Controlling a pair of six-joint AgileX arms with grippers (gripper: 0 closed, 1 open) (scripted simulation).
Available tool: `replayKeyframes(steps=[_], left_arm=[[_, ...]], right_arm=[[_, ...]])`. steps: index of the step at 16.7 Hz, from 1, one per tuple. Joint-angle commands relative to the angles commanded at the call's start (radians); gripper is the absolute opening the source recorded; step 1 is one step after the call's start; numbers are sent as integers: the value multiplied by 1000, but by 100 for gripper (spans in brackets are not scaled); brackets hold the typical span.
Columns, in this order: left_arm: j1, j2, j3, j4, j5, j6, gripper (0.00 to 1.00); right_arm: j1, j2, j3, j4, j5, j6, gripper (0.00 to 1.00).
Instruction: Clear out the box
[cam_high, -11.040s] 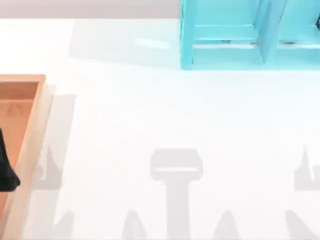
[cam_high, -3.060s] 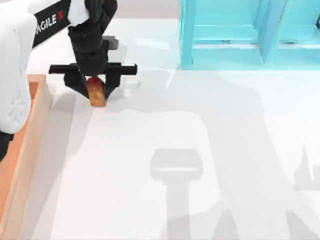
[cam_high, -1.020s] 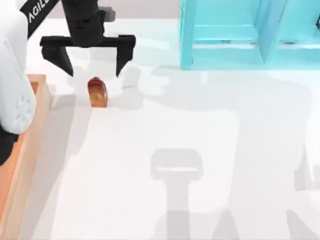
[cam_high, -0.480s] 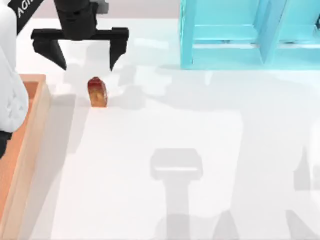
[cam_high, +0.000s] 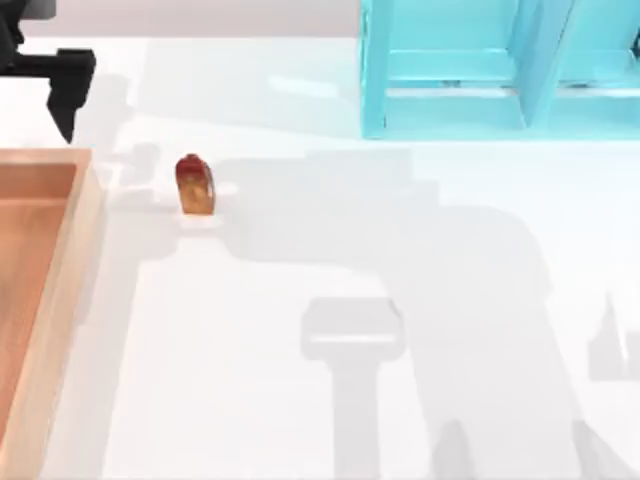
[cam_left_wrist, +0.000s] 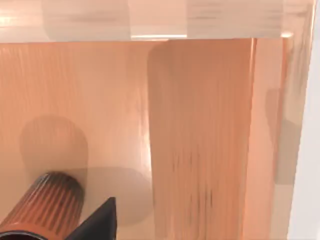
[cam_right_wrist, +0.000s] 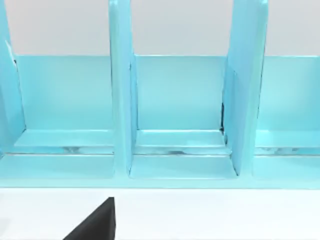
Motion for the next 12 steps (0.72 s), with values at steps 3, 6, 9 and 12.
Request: replayKeyframes(steps=[3,6,9,12], left_arm=[[116,-135,-204,41,0,110,100],[201,-226,-328,64,1,194,100],[225,-250,-358,69,1,218,100],[221,-247,-356,66,0,217,100]], right_arm=[[0,0,0,0,0,0,100],[0,0,0,0,0,0,100],[0,0,0,0,0,0,100],[0,0,0,0,0,0,100]])
